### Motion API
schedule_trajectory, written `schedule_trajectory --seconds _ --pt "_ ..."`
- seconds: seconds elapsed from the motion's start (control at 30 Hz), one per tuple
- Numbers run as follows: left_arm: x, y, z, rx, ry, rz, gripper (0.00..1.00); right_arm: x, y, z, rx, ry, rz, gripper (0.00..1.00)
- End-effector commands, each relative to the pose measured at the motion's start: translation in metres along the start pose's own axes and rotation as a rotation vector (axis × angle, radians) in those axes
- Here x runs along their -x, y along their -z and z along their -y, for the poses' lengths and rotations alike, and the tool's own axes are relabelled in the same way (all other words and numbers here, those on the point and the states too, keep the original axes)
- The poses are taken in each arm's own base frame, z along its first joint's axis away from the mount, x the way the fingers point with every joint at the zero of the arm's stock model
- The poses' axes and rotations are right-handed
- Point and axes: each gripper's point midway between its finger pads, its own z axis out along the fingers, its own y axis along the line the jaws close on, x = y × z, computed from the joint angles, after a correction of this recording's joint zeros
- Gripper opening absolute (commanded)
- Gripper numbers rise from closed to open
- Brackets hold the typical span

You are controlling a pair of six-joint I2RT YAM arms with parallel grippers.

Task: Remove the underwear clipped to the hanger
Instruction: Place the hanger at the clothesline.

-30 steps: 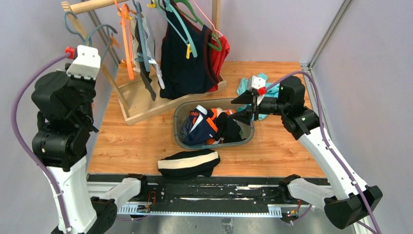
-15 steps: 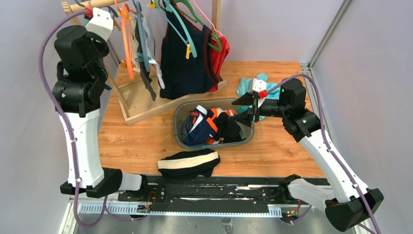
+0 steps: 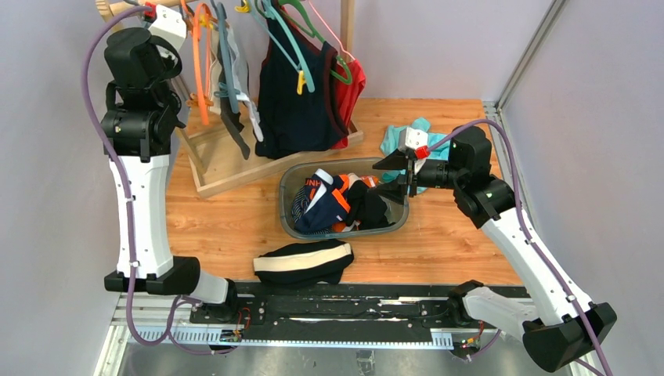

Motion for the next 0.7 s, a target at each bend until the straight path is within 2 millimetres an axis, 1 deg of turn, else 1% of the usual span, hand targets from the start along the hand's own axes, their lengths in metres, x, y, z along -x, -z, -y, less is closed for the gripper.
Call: schedule_trajectory --seconds 0.0,0.13,0.33,0.43,0.47,0.57,0.67 --pt "-0.004 -0.012 0.015 -0.026 0.013 0.003 0.0 0.001 0.001 -0.004 0.016 0.019 0.009 0.58" --pt "-0.014 -0.01 0.028 -0.062 0.011 0.007 0.0 0.001 0.001 -0.004 0.012 0.022 0.009 0.58" --pt "-0.031 -0.007 0.036 -0.066 -0.009 -0.016 0.0 0.0 0.001 -0.004 0.011 0.023 0.008 0.58" --pt "-0.039 -0.005 0.035 -0.049 -0.016 -0.029 0.0 0.0 0.002 -0.005 0.012 0.026 0.01 0.58" --pt "-0.041 -0.004 0.035 -0.043 -0.019 -0.032 0.02 0.0 0.002 -0.004 0.011 0.026 0.009 0.58" --pt "-0.046 -0.001 0.032 -0.021 -0.022 -0.036 0.13 0.0 0.002 -0.004 0.011 0.026 0.01 0.59" --pt "-0.045 0.003 0.025 0.001 -0.01 -0.022 0.2 -0.001 0.001 -0.004 0.011 0.026 0.009 0.59"
